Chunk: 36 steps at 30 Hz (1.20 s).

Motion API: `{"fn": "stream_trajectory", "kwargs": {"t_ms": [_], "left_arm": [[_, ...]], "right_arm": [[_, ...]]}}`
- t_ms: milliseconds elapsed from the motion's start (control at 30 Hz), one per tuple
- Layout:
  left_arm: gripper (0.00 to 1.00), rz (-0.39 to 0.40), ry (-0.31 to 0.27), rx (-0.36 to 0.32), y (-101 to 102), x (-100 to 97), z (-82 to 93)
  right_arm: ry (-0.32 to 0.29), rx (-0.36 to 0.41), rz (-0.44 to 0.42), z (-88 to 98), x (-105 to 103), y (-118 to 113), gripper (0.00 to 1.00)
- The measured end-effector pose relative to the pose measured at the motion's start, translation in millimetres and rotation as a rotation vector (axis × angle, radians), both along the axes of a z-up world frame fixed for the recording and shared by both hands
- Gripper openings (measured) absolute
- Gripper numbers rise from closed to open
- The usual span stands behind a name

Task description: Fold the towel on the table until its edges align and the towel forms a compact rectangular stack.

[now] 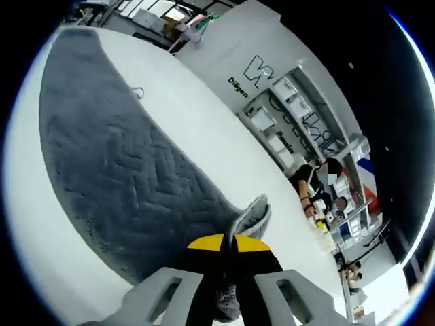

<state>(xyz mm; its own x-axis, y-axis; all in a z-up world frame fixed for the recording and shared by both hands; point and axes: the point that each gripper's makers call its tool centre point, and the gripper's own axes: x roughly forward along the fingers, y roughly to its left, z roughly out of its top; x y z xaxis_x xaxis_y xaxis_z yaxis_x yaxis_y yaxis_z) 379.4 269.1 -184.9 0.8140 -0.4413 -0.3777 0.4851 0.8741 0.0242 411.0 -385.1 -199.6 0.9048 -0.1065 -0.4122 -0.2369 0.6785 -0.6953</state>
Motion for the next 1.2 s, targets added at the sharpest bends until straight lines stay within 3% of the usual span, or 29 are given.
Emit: {"fn": "stream_trajectory", "kwargs": {"t_ms": [400,533,667,900,1033,1200], "left_arm": [[0.94,-0.007,0.005,0.010,-1,-0.9,-1.3],[0.93,-0.007,0.007,0.013,-1,-0.3,-2.2],[0.93,-0.009,0.007,0.012,-1,-0.1,-2.2],[0.93,-0.005,0.003,0.014,1,1.4,-0.9],[0.93,-0.007,0.003,0.019,0,1.1,-1.5],[0.92,-0.008,0.005,0.022,-1,0.6,-2.6]], "right_arm": [[0.052,0.312,0.180,-4.8,-6,64,0.00],[0.091,0.294,0.179,-14.8,-8,67,0.00],[0.088,0.267,0.185,-18.0,-5,67,0.02],[0.048,0.202,0.177,-11.7,-1,66,0.20],[0.045,0.245,0.137,-11.3,0,59,0.27],[0.084,0.392,0.104,-17.4,-5,57,0.26]]}}
